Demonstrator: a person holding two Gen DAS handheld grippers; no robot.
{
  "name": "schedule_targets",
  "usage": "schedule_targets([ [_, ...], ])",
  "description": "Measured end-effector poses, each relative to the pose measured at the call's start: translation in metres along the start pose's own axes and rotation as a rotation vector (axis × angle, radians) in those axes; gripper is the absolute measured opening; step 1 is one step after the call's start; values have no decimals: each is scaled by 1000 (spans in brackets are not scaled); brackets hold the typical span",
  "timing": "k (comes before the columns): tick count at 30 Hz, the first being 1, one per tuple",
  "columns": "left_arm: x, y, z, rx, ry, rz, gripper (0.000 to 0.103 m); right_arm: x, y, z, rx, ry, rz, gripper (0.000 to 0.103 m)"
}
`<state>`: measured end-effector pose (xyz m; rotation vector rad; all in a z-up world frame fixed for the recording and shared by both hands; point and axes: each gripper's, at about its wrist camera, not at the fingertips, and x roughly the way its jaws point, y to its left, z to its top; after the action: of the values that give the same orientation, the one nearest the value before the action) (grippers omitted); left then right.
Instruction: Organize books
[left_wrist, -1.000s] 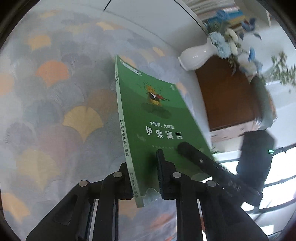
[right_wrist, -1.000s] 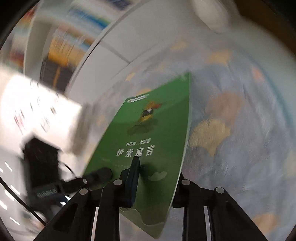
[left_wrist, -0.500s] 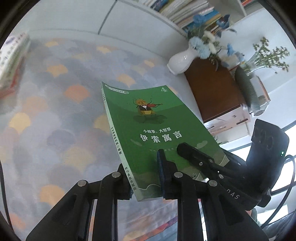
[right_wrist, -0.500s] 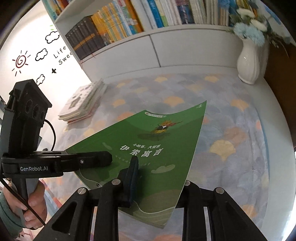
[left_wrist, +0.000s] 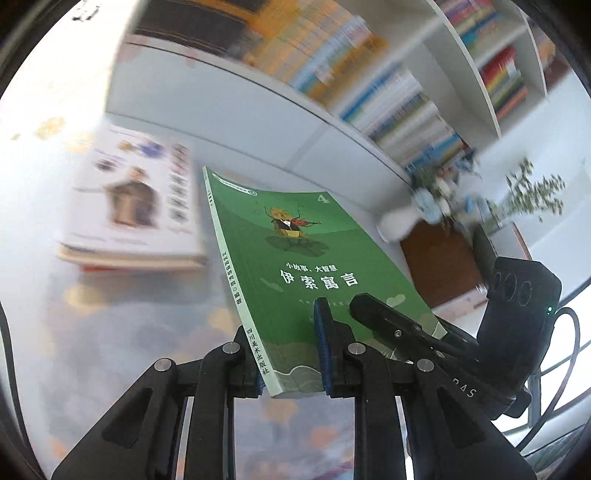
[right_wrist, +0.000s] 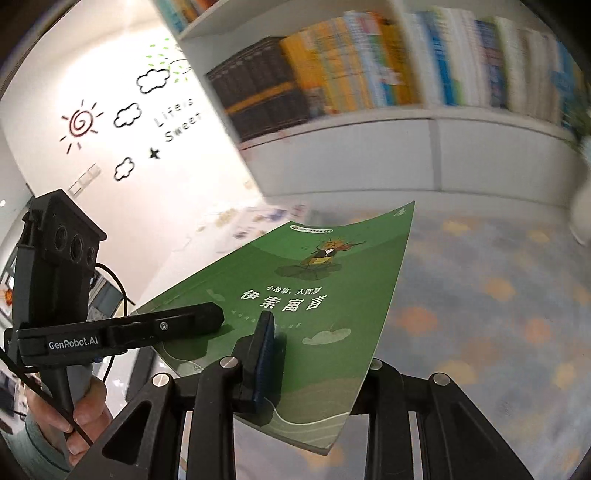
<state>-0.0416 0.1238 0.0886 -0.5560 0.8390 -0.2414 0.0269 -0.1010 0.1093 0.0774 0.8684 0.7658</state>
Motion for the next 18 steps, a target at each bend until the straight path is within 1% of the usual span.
schedule_targets([
  [4, -14, 52, 13, -32, -27, -11, 18, 43, 46, 18, -17, 8, 11, 28],
  [7, -16, 80, 25, -37, -29, -17, 18, 68, 68, 27, -25, 17, 3, 28],
  [9, -18, 98, 36, -28, -44, -9, 18, 89, 83, 36, -34, 35, -4, 29],
  [13, -11, 119, 53, -21, -63, 20, 18, 121, 93, 51, -24, 65, 9, 30],
  [16, -2, 137, 63, -53, -61, 11, 19, 143, 95, 62, -7, 90, 5, 30],
  [18, 6, 145, 69, -54, -60, 11, 20, 157, 89, 68, 19, 109, 14, 30],
])
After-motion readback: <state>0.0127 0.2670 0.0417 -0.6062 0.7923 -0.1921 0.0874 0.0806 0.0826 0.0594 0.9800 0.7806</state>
